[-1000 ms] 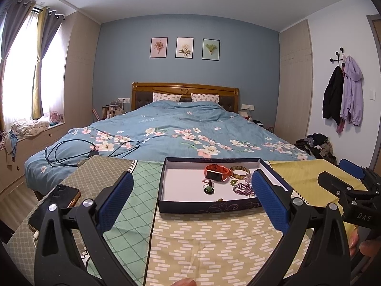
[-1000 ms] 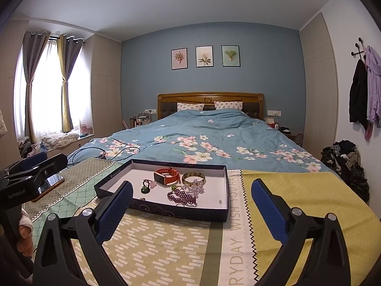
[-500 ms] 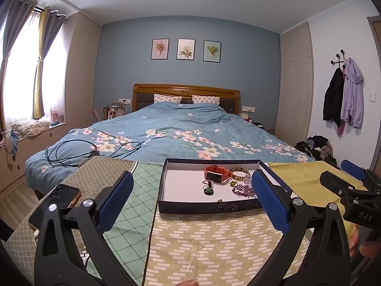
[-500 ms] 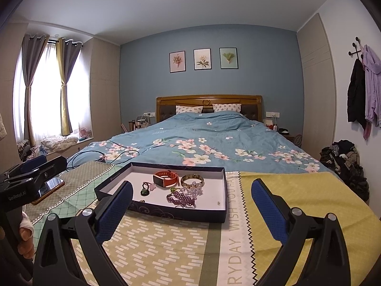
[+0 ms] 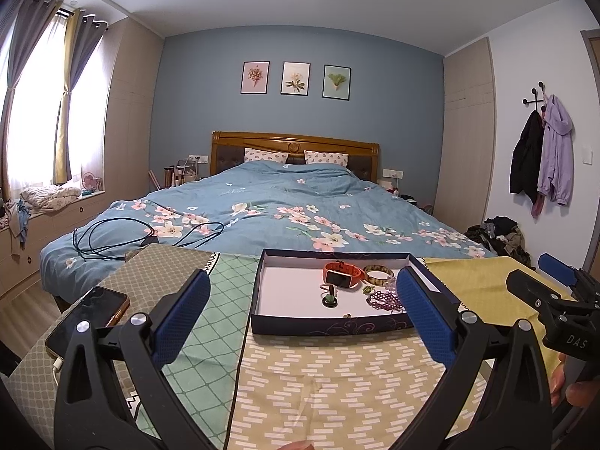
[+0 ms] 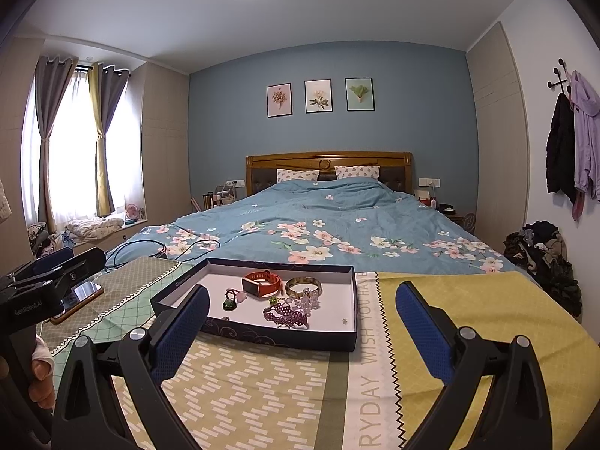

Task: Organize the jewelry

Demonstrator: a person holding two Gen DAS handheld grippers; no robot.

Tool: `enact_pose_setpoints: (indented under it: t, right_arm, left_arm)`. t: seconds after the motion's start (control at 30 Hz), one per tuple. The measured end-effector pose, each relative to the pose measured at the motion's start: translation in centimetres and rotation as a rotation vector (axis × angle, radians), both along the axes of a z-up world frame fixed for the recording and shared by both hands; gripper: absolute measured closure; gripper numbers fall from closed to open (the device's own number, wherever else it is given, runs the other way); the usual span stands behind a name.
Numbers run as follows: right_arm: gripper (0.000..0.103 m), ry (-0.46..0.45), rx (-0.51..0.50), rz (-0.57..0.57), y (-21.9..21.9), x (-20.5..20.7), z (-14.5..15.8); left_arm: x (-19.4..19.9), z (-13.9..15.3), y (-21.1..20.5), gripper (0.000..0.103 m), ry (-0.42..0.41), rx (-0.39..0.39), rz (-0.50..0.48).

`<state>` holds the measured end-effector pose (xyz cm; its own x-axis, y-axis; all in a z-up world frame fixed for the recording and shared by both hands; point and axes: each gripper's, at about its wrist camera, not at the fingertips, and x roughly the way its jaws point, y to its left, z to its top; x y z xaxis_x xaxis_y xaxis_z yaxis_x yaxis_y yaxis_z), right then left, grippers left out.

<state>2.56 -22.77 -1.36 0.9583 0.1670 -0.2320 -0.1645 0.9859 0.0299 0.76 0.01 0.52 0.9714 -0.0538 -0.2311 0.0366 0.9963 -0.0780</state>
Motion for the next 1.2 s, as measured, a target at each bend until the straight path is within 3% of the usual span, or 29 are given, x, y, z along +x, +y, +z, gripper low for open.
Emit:
enact_pose_setpoints:
  t: [1.2]
  right_arm:
    - [0.007,0.005,0.007,0.006,0.29,0.11,0.28]
  left_arm:
    - [-0.08,0.07,0.17,0.005,-0.005,0.000,0.005]
